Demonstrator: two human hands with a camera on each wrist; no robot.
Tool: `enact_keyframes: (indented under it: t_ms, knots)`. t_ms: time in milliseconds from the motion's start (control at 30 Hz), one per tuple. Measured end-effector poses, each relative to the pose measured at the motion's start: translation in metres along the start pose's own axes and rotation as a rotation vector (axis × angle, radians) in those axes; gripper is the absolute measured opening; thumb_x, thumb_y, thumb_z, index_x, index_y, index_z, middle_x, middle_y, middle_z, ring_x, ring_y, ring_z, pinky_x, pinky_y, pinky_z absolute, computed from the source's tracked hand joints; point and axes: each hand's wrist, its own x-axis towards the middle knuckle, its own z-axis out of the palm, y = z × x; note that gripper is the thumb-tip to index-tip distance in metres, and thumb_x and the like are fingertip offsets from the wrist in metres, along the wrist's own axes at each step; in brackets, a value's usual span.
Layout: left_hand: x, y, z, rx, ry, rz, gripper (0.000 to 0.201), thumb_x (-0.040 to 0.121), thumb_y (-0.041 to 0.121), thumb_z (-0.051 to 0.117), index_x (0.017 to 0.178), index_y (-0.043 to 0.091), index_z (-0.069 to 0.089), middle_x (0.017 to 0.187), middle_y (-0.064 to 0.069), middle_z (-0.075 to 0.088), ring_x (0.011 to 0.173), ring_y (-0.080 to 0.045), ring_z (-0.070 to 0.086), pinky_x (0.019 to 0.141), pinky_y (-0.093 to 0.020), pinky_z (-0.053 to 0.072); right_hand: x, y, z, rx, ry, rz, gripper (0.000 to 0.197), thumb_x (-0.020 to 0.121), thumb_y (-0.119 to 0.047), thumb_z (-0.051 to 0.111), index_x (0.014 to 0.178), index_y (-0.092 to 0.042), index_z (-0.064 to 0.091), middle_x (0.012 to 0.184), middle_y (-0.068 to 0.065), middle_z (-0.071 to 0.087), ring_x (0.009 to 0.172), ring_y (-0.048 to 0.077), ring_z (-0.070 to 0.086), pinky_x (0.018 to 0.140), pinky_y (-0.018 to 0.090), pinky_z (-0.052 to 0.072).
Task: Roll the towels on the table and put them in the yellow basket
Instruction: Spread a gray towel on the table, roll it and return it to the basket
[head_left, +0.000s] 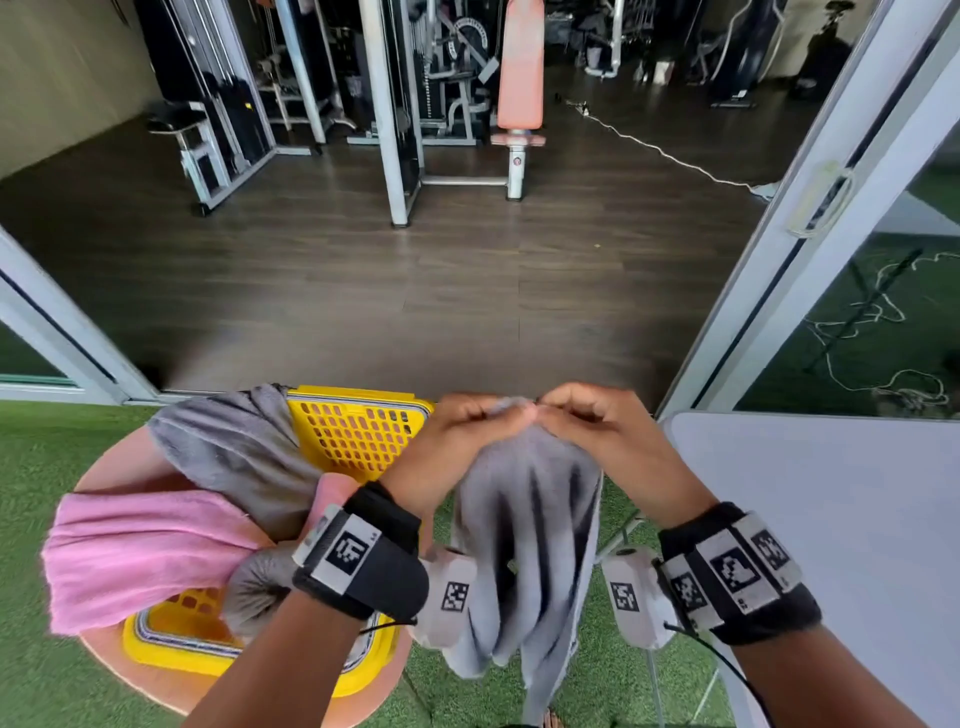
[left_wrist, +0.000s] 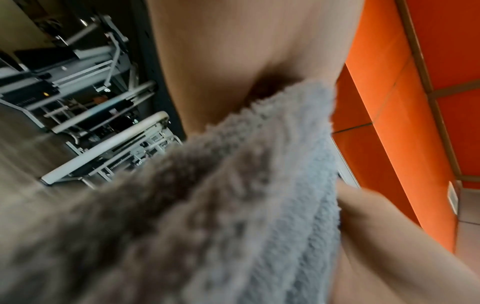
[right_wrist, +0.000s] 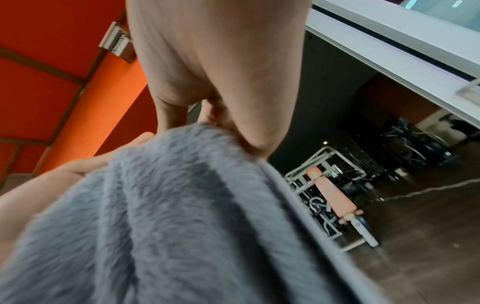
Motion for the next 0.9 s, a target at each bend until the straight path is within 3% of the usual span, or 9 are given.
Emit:
enact_keyframes:
  t_ms: [167, 233, 333, 400, 500, 567, 633, 767, 900]
  knots:
    - [0.007, 0.003, -0.018, -0.070, 0.152, 0.009, 0.035, 0.089, 0.027, 0.062, 0.085, -0.007, 0.055, 0.086, -0.013, 0.051, 0.085, -0.021, 0.046, 0.078, -0.035, 0.038, -0.014, 0.013, 0.004, -0.055, -0.137, 0.073, 0.040, 0.094, -0.025, 0.062, 0.065, -0.008, 0.043, 0.065, -0.001, 0.031, 0.062, 0.012, 0.031, 0.061, 0.031, 0.025]
    - [0.003, -0.005, -0.009, 0.090, 0.048, 0.021, 0.038, 0.092, 0.027, 0.058, 0.085, -0.009, 0.050, 0.083, -0.011, 0.045, 0.084, -0.018, 0.040, 0.077, -0.035, 0.034, -0.010, 0.010, 0.002, -0.049, -0.094, 0.034, 0.032, 0.096, -0.024, 0.059, 0.071, -0.008, 0.052, 0.065, 0.003, 0.041, 0.063, 0.016, 0.039, 0.064, 0.033, 0.032]
    - [-0.001, -0.013, 0.004, 0.250, -0.056, 0.022, 0.050, 0.090, 0.037, 0.061, 0.092, -0.012, 0.050, 0.085, -0.006, 0.043, 0.084, -0.016, 0.037, 0.074, -0.036, 0.031, -0.001, 0.002, -0.002, -0.022, -0.040, -0.018, 0.017, 0.098, -0.017, 0.058, 0.091, -0.007, 0.071, 0.089, 0.002, 0.071, 0.088, 0.023, 0.066, 0.082, 0.033, 0.049]
    - [0.002, -0.009, 0.002, 0.214, -0.019, 0.009, 0.060, 0.087, 0.044, 0.065, 0.095, -0.014, 0.054, 0.086, -0.006, 0.046, 0.085, -0.017, 0.039, 0.075, -0.039, 0.033, 0.001, 0.005, -0.003, -0.035, -0.021, -0.012, 0.016, 0.096, -0.018, 0.060, 0.090, -0.010, 0.071, 0.087, -0.003, 0.070, 0.085, 0.014, 0.064, 0.079, 0.026, 0.048]
    - [0.005, 0.002, -0.002, 0.143, 0.023, 0.052, 0.028, 0.095, 0.019, 0.057, 0.084, -0.006, 0.063, 0.079, -0.008, 0.058, 0.079, -0.015, 0.051, 0.075, -0.034, 0.043, -0.006, 0.021, 0.002, -0.059, -0.071, 0.057, 0.018, 0.093, -0.024, 0.063, 0.084, -0.010, 0.067, 0.074, 0.003, 0.061, 0.071, 0.007, 0.053, 0.070, 0.025, 0.040]
    - [0.008, 0.006, -0.004, 0.079, 0.101, 0.074, 0.028, 0.094, 0.013, 0.057, 0.069, 0.002, 0.051, 0.069, -0.003, 0.041, 0.070, -0.012, 0.039, 0.065, -0.029, 0.034, -0.014, 0.032, 0.008, -0.093, -0.136, 0.123, 0.021, 0.091, -0.034, 0.063, 0.080, -0.017, 0.066, 0.070, 0.005, 0.057, 0.068, 0.010, 0.050, 0.071, 0.032, 0.039]
    - [0.010, 0.001, -0.008, 0.036, 0.146, 0.082, 0.026, 0.092, 0.015, 0.059, 0.068, 0.010, 0.051, 0.070, 0.000, 0.039, 0.071, -0.012, 0.038, 0.066, -0.029, 0.031, -0.016, 0.034, 0.009, -0.107, -0.110, 0.122, 0.022, 0.091, -0.037, 0.060, 0.076, -0.022, 0.064, 0.065, -0.006, 0.052, 0.064, 0.011, 0.045, 0.069, 0.035, 0.039]
    - [0.001, -0.014, -0.005, 0.244, 0.026, 0.102, 0.013, 0.092, 0.015, 0.060, 0.082, 0.009, 0.055, 0.076, 0.009, 0.049, 0.074, -0.006, 0.044, 0.069, -0.024, 0.035, -0.002, 0.015, 0.001, -0.016, 0.041, -0.023, 0.018, 0.098, -0.021, 0.056, 0.089, -0.009, 0.068, 0.080, 0.009, 0.065, 0.074, 0.033, 0.055, 0.072, 0.043, 0.044]
    - [0.002, -0.015, 0.001, 0.299, 0.095, 0.153, 0.028, 0.095, 0.025, 0.056, 0.071, 0.011, 0.054, 0.067, -0.005, 0.039, 0.068, -0.013, 0.037, 0.062, -0.035, 0.031, 0.007, 0.009, 0.008, -0.066, 0.042, -0.050, 0.014, 0.098, -0.011, 0.056, 0.093, -0.006, 0.068, 0.087, 0.014, 0.068, 0.079, 0.020, 0.060, 0.076, 0.037, 0.047]
